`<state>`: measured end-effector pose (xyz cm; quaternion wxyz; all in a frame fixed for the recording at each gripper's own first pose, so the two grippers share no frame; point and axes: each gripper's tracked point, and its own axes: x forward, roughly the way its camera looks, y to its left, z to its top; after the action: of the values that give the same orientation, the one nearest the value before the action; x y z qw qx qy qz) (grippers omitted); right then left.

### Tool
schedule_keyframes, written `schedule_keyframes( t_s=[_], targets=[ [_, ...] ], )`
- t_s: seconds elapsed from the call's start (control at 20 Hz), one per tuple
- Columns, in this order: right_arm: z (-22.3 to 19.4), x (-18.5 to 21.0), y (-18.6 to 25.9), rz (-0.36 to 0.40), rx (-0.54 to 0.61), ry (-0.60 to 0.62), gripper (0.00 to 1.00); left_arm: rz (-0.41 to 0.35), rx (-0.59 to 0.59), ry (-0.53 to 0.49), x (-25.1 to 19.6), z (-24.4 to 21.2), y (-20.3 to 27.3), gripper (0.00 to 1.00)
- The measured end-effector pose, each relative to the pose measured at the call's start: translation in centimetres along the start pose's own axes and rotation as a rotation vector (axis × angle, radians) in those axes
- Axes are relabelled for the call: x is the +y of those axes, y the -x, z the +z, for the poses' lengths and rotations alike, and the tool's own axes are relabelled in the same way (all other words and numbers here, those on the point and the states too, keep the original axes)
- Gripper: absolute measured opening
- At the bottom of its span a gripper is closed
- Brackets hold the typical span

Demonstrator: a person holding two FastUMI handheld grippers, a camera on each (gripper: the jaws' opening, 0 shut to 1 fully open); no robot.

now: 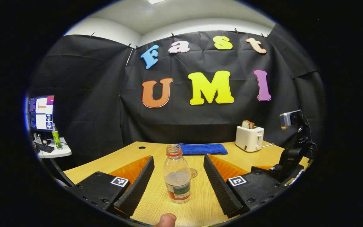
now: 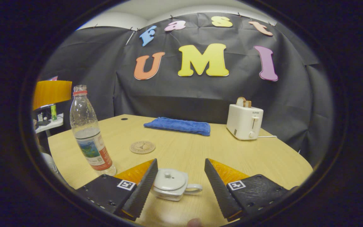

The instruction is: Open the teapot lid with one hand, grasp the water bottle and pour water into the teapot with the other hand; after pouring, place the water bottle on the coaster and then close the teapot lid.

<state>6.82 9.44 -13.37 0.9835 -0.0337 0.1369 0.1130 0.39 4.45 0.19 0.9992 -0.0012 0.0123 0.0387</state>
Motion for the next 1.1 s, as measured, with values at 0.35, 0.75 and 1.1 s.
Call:
schedule_keyframes(
  t_s=[0.35, 0.75, 1.1],
  targets=[
    [0.1, 1.2, -0.6, 0.01, 0.003, 0.087, 0.34, 0.017, 0.012, 0.004, 1.1, -0.2, -0.3, 0.99],
    [-0.4, 1.8, -0.6, 0.041, 0.034, 0.086, 0.07, 0.032, 0.013, 0.017, 2.2, 0.0, 0.1, 0.99],
    [0.2, 2.1, -0.6, 0.087, 0.016, 0.065, 0.0, -0.069, 0.125, 0.081, 1.3, -5.8, 1.3, 0.99]
  ],
)
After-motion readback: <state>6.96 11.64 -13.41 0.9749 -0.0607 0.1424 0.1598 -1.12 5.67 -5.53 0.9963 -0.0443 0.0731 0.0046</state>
